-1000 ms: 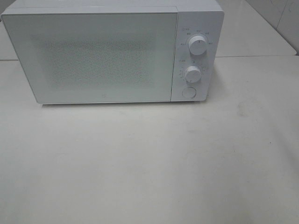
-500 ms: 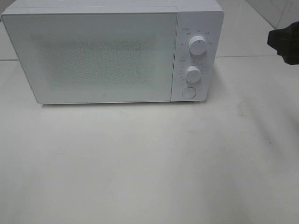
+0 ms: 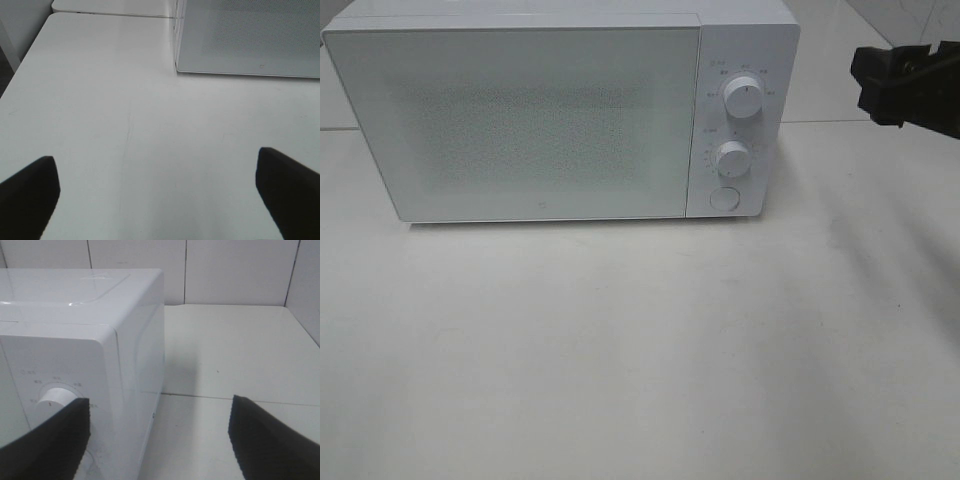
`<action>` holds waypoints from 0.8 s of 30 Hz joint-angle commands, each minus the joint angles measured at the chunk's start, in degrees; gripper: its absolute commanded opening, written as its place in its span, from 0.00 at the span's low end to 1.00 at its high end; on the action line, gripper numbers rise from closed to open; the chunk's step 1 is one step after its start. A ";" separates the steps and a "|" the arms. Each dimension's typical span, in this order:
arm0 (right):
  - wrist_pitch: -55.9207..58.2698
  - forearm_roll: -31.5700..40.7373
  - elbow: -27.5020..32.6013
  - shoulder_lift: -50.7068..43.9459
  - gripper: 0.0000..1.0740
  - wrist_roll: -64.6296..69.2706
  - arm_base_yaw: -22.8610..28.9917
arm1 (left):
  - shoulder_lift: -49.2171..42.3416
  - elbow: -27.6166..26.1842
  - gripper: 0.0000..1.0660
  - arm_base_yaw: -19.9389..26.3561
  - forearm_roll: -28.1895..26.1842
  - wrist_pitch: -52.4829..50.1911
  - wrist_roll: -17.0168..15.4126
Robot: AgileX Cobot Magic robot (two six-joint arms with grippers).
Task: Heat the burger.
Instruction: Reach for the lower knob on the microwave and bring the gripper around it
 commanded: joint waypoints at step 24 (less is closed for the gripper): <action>-33.12 42.80 7.45 13.41 0.70 -20.57 26.30 | -1.43 0.11 0.95 0.06 -0.23 -0.74 -0.29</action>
